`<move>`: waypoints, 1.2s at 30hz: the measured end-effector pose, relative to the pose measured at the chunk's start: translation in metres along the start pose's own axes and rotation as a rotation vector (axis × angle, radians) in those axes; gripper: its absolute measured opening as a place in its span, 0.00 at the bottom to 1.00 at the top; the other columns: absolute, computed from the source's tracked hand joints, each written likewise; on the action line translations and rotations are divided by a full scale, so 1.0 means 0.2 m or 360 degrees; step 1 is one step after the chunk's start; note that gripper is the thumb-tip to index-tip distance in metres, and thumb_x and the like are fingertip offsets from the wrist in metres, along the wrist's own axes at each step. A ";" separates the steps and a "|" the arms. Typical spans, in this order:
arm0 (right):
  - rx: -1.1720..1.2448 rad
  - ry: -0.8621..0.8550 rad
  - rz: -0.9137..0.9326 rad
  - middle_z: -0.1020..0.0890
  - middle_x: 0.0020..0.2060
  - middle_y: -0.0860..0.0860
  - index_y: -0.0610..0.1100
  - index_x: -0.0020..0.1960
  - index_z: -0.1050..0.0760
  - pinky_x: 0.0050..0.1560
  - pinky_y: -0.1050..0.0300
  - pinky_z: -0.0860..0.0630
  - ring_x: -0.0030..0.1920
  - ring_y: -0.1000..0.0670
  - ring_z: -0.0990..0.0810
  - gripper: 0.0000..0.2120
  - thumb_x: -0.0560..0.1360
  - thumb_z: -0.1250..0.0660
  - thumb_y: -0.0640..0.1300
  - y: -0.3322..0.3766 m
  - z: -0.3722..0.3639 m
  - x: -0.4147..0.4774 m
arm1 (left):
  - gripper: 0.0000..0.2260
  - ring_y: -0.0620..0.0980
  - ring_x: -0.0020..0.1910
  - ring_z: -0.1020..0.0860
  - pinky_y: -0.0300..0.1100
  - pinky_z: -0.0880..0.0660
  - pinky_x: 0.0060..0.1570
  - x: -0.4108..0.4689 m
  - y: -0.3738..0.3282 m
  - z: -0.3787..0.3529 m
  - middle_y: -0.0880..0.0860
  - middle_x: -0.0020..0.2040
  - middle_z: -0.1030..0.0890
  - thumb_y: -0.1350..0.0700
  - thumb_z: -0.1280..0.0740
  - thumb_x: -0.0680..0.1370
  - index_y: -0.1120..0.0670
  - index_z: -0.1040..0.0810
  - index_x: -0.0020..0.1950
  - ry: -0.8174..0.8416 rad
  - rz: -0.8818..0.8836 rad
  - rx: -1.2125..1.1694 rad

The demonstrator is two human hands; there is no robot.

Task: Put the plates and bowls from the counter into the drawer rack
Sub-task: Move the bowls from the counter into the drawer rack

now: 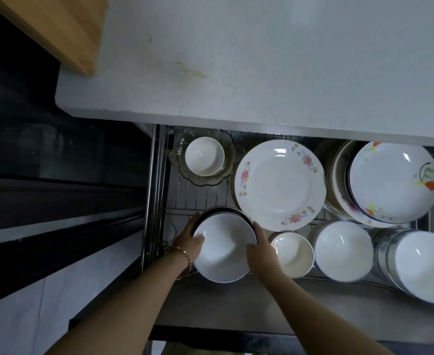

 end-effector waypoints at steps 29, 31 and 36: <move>-0.0489 0.0102 0.0789 0.19 0.51 0.38 0.35 0.54 0.22 0.49 0.55 0.27 0.50 0.43 0.21 0.13 0.75 0.39 0.39 0.85 0.81 -0.42 | 0.07 0.53 0.33 0.20 0.39 0.24 0.30 -0.67 -1.00 0.47 0.56 0.36 0.20 0.61 0.43 0.79 0.57 0.25 0.47 -0.0474 -0.0505 0.0084; -0.0452 0.0088 0.0856 0.20 0.43 0.40 0.31 0.54 0.23 0.39 0.60 0.29 0.44 0.45 0.23 0.14 0.75 0.40 0.38 1.05 0.91 -0.46 | 0.07 0.47 0.28 0.25 0.34 0.29 0.22 -0.69 -1.13 0.59 0.52 0.33 0.23 0.60 0.43 0.79 0.57 0.25 0.48 -0.0539 -0.0520 0.0007; -0.0062 -0.0001 0.0830 0.22 0.34 0.47 0.39 0.49 0.28 0.33 0.61 0.29 0.32 0.49 0.24 0.08 0.79 0.43 0.42 1.52 1.16 -0.45 | 0.09 0.49 0.31 0.24 0.34 0.31 0.21 -0.61 -1.46 0.88 0.56 0.37 0.23 0.60 0.46 0.80 0.58 0.29 0.44 -0.0704 -0.0643 -0.0132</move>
Point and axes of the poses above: each hand's wrist, its own x-axis towards the middle knuckle, its own z-axis out of the back of the hand, y = z × x, the point moved 5 cm from there along x, towards the middle knuckle
